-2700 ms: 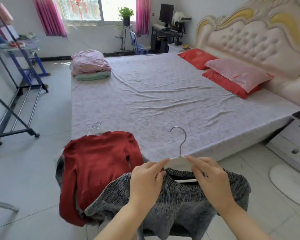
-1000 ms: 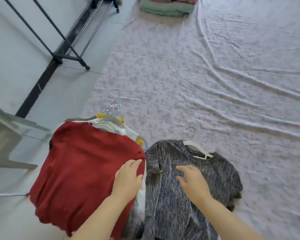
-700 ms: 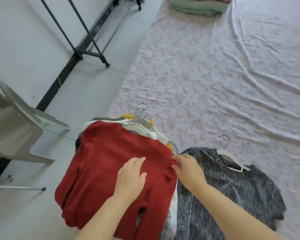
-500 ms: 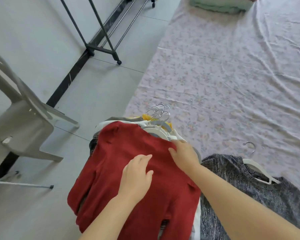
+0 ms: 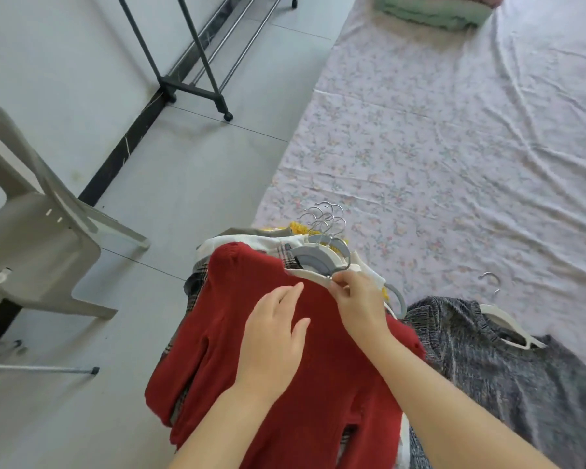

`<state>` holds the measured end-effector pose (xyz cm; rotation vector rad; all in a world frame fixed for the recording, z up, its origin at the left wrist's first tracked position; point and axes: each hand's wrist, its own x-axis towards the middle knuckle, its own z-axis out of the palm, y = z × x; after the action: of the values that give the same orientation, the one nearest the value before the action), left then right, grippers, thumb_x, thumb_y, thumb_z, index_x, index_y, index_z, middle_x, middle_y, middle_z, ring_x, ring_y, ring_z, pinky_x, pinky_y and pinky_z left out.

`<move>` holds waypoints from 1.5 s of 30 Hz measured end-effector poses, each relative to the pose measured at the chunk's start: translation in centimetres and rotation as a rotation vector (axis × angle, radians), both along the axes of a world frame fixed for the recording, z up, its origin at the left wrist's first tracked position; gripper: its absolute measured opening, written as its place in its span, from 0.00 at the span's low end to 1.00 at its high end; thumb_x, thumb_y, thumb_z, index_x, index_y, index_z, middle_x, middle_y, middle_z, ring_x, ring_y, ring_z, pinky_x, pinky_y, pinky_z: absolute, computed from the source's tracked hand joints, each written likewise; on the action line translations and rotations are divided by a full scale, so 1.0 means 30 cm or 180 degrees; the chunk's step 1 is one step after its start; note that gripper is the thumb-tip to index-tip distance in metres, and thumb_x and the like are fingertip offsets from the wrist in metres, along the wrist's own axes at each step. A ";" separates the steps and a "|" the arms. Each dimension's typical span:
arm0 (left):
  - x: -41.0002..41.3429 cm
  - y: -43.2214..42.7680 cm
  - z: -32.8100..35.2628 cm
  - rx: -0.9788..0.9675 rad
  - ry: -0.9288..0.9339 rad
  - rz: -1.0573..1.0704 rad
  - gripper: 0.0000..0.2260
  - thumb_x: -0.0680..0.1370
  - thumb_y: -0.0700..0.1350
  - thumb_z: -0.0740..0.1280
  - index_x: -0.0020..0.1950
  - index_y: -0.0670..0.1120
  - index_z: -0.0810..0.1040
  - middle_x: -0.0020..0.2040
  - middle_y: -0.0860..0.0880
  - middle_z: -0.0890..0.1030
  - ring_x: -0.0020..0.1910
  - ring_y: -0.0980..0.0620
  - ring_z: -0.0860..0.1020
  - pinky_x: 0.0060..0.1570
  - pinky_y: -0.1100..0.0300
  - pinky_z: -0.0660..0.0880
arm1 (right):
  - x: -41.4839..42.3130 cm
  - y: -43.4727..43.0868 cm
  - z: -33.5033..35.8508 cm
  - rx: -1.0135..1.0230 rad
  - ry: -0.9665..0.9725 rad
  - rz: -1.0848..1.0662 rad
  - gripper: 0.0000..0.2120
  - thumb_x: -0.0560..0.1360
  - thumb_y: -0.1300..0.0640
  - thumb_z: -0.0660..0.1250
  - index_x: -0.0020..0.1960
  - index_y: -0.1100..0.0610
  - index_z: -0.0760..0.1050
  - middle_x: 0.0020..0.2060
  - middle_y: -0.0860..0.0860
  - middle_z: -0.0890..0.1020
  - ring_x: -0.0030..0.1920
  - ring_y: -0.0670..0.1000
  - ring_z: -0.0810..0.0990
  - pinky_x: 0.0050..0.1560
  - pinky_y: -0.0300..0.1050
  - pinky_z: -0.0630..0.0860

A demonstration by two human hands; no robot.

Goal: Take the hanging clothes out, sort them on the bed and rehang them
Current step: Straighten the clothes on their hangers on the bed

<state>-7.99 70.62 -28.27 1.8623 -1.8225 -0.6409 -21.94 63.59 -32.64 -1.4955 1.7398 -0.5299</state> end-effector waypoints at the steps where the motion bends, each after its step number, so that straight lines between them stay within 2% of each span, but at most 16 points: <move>1: -0.003 -0.017 0.026 -0.0157 -0.0085 -0.0060 0.21 0.71 0.38 0.71 0.63 0.40 0.74 0.57 0.44 0.78 0.57 0.45 0.76 0.60 0.56 0.67 | -0.010 0.042 0.043 -0.0046 -0.0028 -0.0075 0.02 0.73 0.60 0.67 0.43 0.57 0.79 0.37 0.45 0.74 0.39 0.46 0.73 0.38 0.35 0.61; 5: -0.024 -0.046 0.132 -0.0348 -0.0461 -0.0528 0.21 0.68 0.39 0.74 0.60 0.40 0.77 0.52 0.44 0.80 0.52 0.42 0.78 0.56 0.46 0.72 | -0.070 0.183 0.223 -0.0296 -0.0065 -0.0287 0.01 0.72 0.62 0.69 0.44 0.58 0.79 0.37 0.44 0.75 0.38 0.40 0.71 0.41 0.28 0.63; 8: -0.062 -0.018 0.207 -0.0428 -0.0693 -0.1011 0.20 0.67 0.41 0.76 0.57 0.44 0.79 0.40 0.50 0.81 0.42 0.47 0.81 0.54 0.45 0.73 | -0.130 0.274 0.346 -0.0395 -0.0139 -0.0467 0.03 0.70 0.64 0.70 0.41 0.57 0.80 0.36 0.42 0.75 0.40 0.39 0.72 0.43 0.26 0.65; 10: -0.095 0.013 0.249 -0.0632 -0.0694 -0.1313 0.17 0.66 0.42 0.77 0.54 0.45 0.81 0.31 0.51 0.79 0.31 0.48 0.78 0.41 0.51 0.77 | -0.181 0.337 0.407 -0.0433 -0.0186 -0.0598 0.04 0.70 0.65 0.70 0.41 0.56 0.80 0.35 0.41 0.76 0.40 0.38 0.74 0.44 0.25 0.65; 12: -0.137 0.056 0.287 -0.0809 -0.0621 -0.1502 0.13 0.67 0.44 0.73 0.51 0.46 0.82 0.27 0.51 0.77 0.27 0.49 0.77 0.31 0.55 0.74 | -0.233 0.410 0.450 -0.0414 -0.0210 -0.0704 0.05 0.70 0.64 0.71 0.41 0.54 0.81 0.36 0.42 0.78 0.41 0.38 0.75 0.44 0.25 0.66; 15: -0.229 0.156 0.330 -0.0902 -0.0504 -0.1682 0.10 0.69 0.48 0.67 0.48 0.48 0.83 0.27 0.53 0.77 0.26 0.51 0.77 0.27 0.59 0.72 | -0.324 0.545 0.481 -0.0484 -0.0229 -0.0908 0.07 0.70 0.63 0.70 0.43 0.51 0.79 0.38 0.44 0.79 0.42 0.37 0.75 0.44 0.25 0.66; 18: -0.364 0.275 0.369 -0.0889 -0.0428 -0.1782 0.10 0.69 0.50 0.64 0.46 0.51 0.83 0.28 0.53 0.80 0.26 0.52 0.78 0.26 0.60 0.73 | -0.445 0.708 0.492 -0.0653 -0.0151 -0.1034 0.13 0.71 0.60 0.71 0.50 0.46 0.75 0.42 0.39 0.77 0.46 0.34 0.74 0.46 0.23 0.65; 22: -0.597 0.448 0.427 -0.0910 -0.0477 -0.1869 0.12 0.69 0.52 0.61 0.44 0.53 0.83 0.29 0.54 0.81 0.25 0.51 0.78 0.25 0.63 0.73 | -0.660 0.947 0.489 -0.0917 0.0278 -0.1205 0.13 0.70 0.60 0.72 0.52 0.51 0.77 0.46 0.34 0.75 0.49 0.35 0.73 0.51 0.23 0.65; 24: -0.729 0.550 0.464 -0.0890 -0.0568 -0.1909 0.09 0.68 0.51 0.64 0.43 0.54 0.83 0.28 0.54 0.80 0.24 0.51 0.78 0.24 0.64 0.73 | -0.780 1.071 0.492 -0.1068 0.0401 -0.1322 0.15 0.69 0.61 0.73 0.54 0.51 0.78 0.47 0.38 0.78 0.49 0.38 0.76 0.52 0.28 0.69; 26: -0.864 0.663 0.495 -0.0721 -0.0627 -0.1881 0.07 0.65 0.47 0.73 0.43 0.55 0.83 0.26 0.53 0.80 0.23 0.52 0.77 0.23 0.62 0.72 | -0.904 1.193 0.505 -0.1224 0.0549 -0.1420 0.16 0.70 0.61 0.73 0.56 0.49 0.78 0.48 0.43 0.80 0.48 0.40 0.76 0.50 0.33 0.71; 28: -0.989 0.774 0.508 -0.0470 -0.0508 -0.1736 0.13 0.63 0.44 0.78 0.45 0.56 0.83 0.28 0.54 0.80 0.26 0.51 0.79 0.25 0.61 0.72 | -1.030 1.305 0.529 -0.1420 0.0734 -0.1526 0.16 0.70 0.59 0.72 0.57 0.47 0.78 0.45 0.44 0.80 0.46 0.42 0.75 0.46 0.34 0.71; 32: -1.239 0.954 0.514 -0.0139 0.0026 -0.1665 0.12 0.72 0.47 0.71 0.53 0.60 0.80 0.39 0.57 0.84 0.41 0.52 0.81 0.37 0.61 0.68 | -1.283 1.496 0.599 -0.1835 0.1002 -0.1583 0.14 0.73 0.51 0.64 0.57 0.47 0.78 0.39 0.46 0.78 0.39 0.43 0.76 0.41 0.33 0.72; 35: -1.407 1.051 0.515 -0.0054 0.0462 -0.1669 0.11 0.73 0.47 0.69 0.54 0.58 0.80 0.42 0.57 0.84 0.44 0.53 0.80 0.40 0.63 0.67 | -1.464 1.601 0.640 -0.2059 0.1234 -0.1412 0.14 0.74 0.52 0.63 0.58 0.49 0.78 0.39 0.49 0.78 0.37 0.47 0.78 0.40 0.40 0.76; 40: -1.669 1.100 0.516 0.0072 0.0901 -0.1946 0.14 0.75 0.43 0.66 0.59 0.55 0.78 0.50 0.58 0.82 0.50 0.58 0.78 0.46 0.70 0.65 | -1.740 1.658 0.682 -0.2202 0.1541 -0.1345 0.14 0.73 0.56 0.66 0.59 0.50 0.78 0.39 0.49 0.77 0.37 0.48 0.77 0.40 0.42 0.75; 42: -1.762 1.093 0.508 0.0175 0.1010 -0.2155 0.16 0.76 0.42 0.65 0.62 0.54 0.76 0.52 0.58 0.80 0.50 0.60 0.76 0.48 0.73 0.64 | -1.843 1.652 0.691 -0.2196 0.1615 -0.1317 0.15 0.72 0.59 0.68 0.58 0.51 0.79 0.39 0.50 0.78 0.36 0.49 0.78 0.38 0.44 0.76; 45: -1.891 1.061 0.479 0.0298 0.1083 -0.2418 0.19 0.76 0.42 0.65 0.66 0.56 0.71 0.48 0.59 0.78 0.42 0.63 0.72 0.45 0.74 0.64 | -1.991 1.612 0.692 -0.2186 0.1790 -0.1260 0.17 0.70 0.63 0.71 0.57 0.52 0.79 0.38 0.51 0.77 0.35 0.48 0.76 0.37 0.42 0.74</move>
<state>-64.73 102.44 -13.90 0.9655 -2.2511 -1.2242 -81.68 111.94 -11.87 -1.8915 2.4818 -1.0702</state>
